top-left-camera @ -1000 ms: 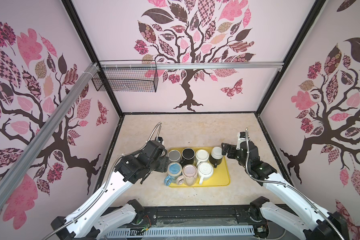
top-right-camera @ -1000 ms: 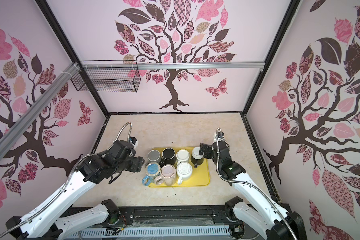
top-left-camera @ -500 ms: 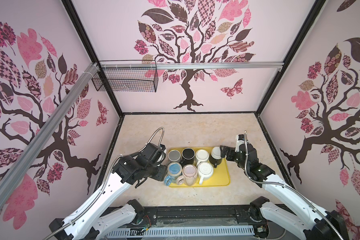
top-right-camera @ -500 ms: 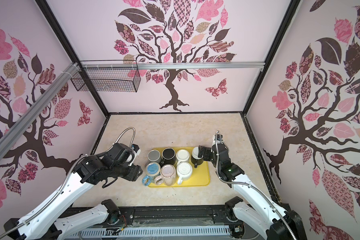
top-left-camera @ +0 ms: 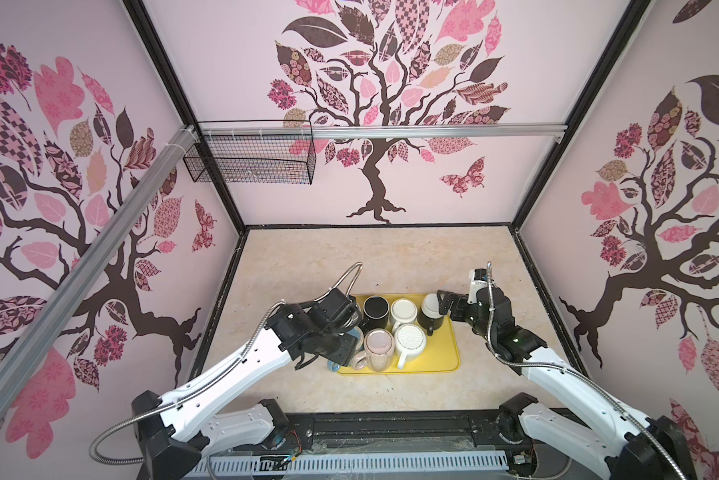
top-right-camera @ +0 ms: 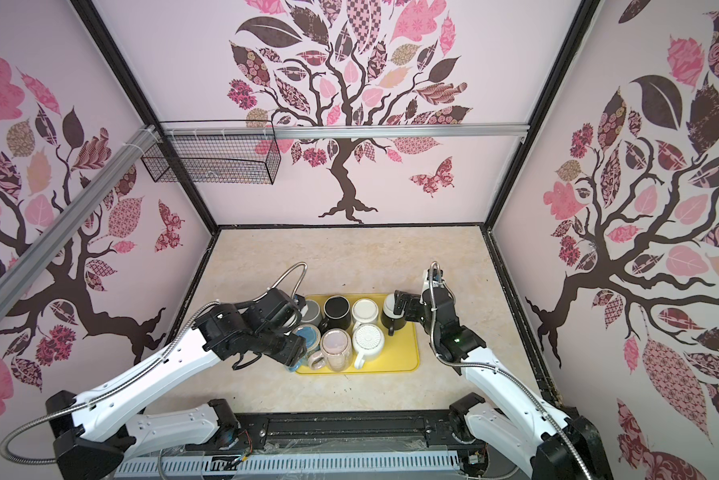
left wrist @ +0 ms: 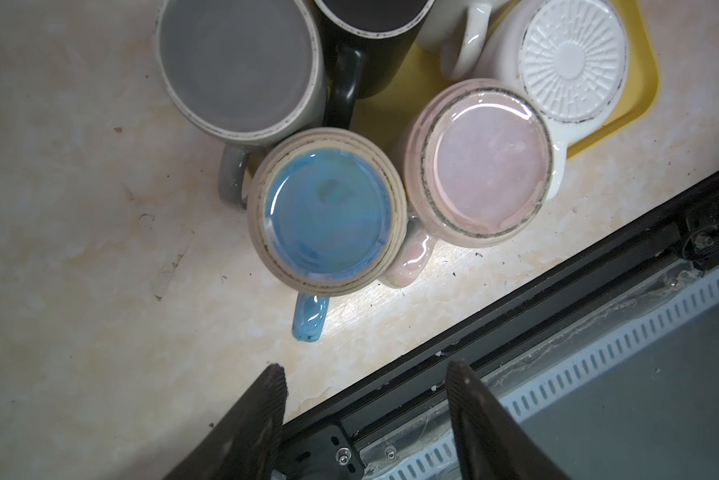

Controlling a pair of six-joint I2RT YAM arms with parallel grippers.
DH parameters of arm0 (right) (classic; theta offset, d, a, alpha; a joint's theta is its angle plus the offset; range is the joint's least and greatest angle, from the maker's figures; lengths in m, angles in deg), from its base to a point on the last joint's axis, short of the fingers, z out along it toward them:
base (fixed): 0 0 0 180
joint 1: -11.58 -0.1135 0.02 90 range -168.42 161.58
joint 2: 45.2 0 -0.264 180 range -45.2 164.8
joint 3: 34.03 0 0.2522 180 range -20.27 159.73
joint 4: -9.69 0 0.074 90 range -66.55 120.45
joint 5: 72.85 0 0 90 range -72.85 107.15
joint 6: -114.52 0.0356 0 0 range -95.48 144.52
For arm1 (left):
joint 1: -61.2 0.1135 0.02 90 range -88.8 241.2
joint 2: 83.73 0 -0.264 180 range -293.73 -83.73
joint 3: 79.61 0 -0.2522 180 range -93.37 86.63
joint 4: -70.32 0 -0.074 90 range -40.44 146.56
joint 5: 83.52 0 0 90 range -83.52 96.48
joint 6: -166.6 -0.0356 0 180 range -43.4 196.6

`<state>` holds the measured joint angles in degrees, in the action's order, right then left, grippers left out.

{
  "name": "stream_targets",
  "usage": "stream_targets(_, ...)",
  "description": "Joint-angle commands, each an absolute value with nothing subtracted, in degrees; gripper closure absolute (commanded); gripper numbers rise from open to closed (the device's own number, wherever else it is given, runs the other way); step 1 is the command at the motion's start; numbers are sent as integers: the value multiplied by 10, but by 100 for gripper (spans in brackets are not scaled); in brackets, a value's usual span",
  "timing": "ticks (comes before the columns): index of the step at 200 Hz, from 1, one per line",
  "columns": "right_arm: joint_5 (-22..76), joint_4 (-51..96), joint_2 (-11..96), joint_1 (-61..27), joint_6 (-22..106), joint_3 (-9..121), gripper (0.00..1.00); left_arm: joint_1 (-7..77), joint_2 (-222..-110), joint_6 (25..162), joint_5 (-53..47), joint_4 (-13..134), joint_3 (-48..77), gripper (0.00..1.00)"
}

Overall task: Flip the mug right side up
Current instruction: 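Move the left gripper over the blue butterfly mug while the right approaches, then lower the left gripper onto the blue butterfly mug and close on it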

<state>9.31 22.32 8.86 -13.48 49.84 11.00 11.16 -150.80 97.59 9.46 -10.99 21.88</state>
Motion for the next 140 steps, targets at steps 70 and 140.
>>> stream_targets(70, 79, 198, 75, -138, 494, 98, 0, 105, -1605, 923, 165, -148, 196, 30)
stream_targets(140, 86, 191, 75, -139, 494, 95, 0, 111, -1613, 918, 107, -154, 208, 36)
